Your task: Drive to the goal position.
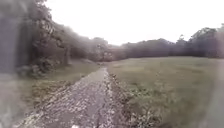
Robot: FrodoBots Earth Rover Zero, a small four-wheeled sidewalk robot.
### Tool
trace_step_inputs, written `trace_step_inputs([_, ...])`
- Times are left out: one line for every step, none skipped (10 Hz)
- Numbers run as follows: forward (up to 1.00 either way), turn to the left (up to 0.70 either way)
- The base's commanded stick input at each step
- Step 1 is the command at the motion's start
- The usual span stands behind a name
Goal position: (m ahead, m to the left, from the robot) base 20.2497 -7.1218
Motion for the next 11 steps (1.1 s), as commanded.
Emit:
trace_step_inputs([1.0, 0.0])
trace_step_inputs([1.0, 0.0])
trace_step_inputs([1.0, 0.0])
trace_step_inputs([1.0, 0.0])
trace_step_inputs([1.0, 0.0])
trace_step_inputs([1.0, 0.0])
trace_step_inputs([1.0, 0.0])
trace_step_inputs([1.0, 0.0])
trace_step_inputs([1.0, 0.0])
trace_step_inputs([1.0, 0.0])
trace_step_inputs([1.0, 0.0])
